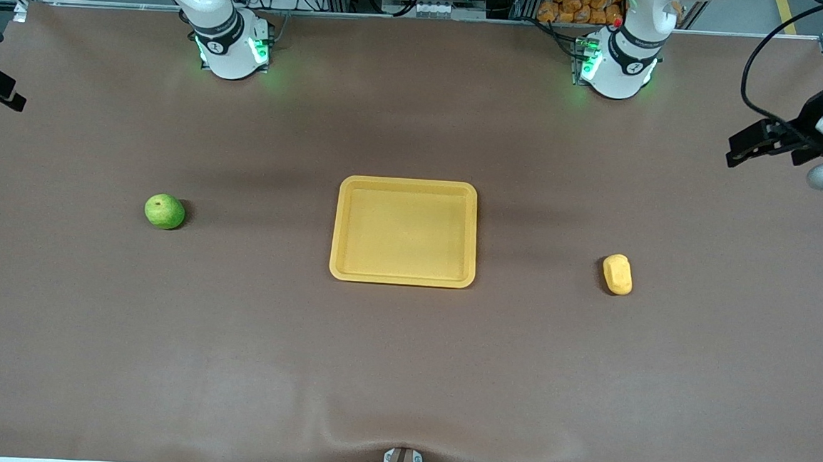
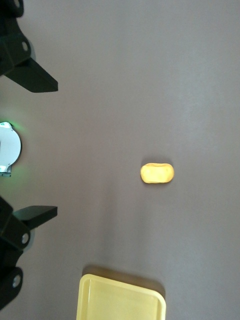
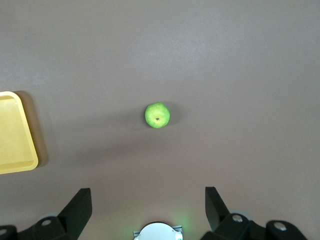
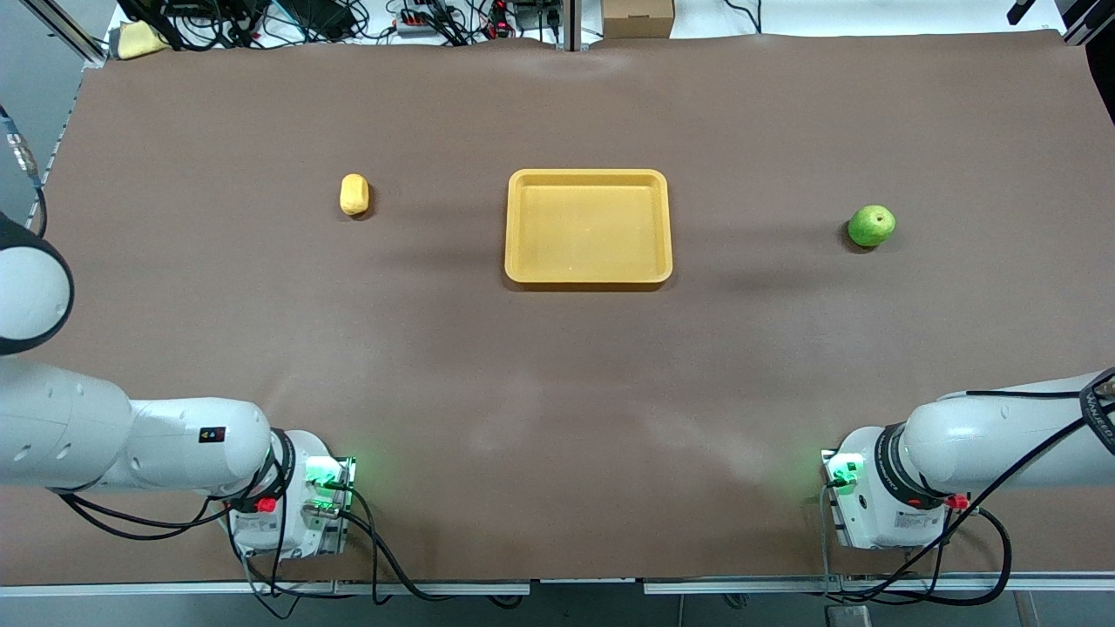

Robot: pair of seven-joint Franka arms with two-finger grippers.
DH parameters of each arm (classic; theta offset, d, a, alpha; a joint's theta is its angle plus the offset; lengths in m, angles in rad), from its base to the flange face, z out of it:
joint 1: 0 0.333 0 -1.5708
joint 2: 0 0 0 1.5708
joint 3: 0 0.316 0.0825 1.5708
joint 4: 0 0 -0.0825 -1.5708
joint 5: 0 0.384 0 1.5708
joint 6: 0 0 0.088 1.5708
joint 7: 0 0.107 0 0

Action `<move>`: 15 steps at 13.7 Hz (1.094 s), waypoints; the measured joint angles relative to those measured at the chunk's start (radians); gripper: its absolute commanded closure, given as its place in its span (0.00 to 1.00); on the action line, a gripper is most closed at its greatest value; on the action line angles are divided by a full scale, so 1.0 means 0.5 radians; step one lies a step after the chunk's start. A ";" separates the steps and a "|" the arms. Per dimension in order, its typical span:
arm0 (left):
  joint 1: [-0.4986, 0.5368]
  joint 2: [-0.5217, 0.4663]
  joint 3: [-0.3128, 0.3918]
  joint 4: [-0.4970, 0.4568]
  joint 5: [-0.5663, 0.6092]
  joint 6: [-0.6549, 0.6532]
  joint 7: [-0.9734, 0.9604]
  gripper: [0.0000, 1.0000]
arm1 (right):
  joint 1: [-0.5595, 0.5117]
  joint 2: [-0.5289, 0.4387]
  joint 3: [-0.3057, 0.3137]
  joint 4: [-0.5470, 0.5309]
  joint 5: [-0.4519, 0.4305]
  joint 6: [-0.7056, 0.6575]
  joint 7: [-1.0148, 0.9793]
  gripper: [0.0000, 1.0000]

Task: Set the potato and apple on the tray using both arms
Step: 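Move the left gripper out toward the yellow potato, then lower the left gripper over the potato while the right gripper reaches the apple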

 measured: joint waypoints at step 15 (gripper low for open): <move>0.030 0.113 0.003 -0.775 0.000 1.032 -0.016 0.00 | -0.127 0.222 -0.004 -0.003 -0.001 -0.094 0.007 0.00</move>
